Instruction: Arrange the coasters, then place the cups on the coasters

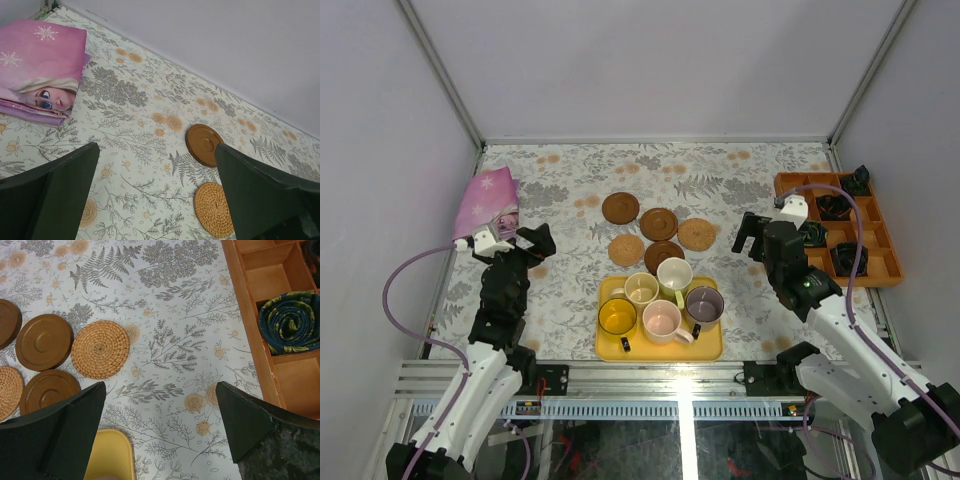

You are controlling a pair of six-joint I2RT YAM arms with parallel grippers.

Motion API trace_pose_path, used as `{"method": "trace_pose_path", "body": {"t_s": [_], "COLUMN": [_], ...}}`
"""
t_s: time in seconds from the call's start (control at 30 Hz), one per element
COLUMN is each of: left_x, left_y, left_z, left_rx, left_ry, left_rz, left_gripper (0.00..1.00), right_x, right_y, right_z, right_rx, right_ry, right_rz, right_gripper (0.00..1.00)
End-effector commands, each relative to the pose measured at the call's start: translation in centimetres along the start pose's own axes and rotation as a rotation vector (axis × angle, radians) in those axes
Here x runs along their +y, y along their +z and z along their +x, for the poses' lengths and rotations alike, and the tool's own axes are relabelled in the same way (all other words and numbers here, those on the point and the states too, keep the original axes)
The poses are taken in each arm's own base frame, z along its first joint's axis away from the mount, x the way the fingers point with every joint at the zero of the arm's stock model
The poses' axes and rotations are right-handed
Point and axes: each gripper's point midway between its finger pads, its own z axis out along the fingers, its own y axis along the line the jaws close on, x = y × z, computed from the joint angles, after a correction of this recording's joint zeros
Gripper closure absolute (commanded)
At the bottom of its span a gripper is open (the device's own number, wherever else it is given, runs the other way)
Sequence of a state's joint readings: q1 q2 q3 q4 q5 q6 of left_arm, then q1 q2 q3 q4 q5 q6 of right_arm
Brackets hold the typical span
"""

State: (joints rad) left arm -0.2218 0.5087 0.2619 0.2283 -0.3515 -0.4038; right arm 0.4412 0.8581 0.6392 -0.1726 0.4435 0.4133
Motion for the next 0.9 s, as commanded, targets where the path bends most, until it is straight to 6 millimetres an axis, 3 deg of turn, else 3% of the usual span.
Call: {"method": "trace_pose_path", "body": {"t_s": [0.0,0.4,0.7,0.87], "left_x": [-0.6,-0.8,-4.3,-5.5], "left_y": [0.0,0.0,1.1,3.3], "left_z": [-1.0,-0.5,0.3,0.5], "left_rx": [-0.025,-0.009,0.055,0.097], "left_ry": [0.001,0.019,0.073,0.075], "left_rz": [0.017,0.037,0.204,0.199], "left_gripper": [0.0,0.0,0.0,0.0], "right_x": [0.6,0.2,-0.8,-0.5], "right_y": [-0.1,-0.4,0.0,0.2], "right_z": [-2.5,-2.5,-3.1,-4.4], "right_rx": [-0.065,-0.076,-0.069,-0.115], "right_ry": [0.014,0.021,0.068,0.063], "right_rz": [-0.012,-0.001,0.099,0.092], "right_gripper": [0.01,0.01,0.01,0.01]}}
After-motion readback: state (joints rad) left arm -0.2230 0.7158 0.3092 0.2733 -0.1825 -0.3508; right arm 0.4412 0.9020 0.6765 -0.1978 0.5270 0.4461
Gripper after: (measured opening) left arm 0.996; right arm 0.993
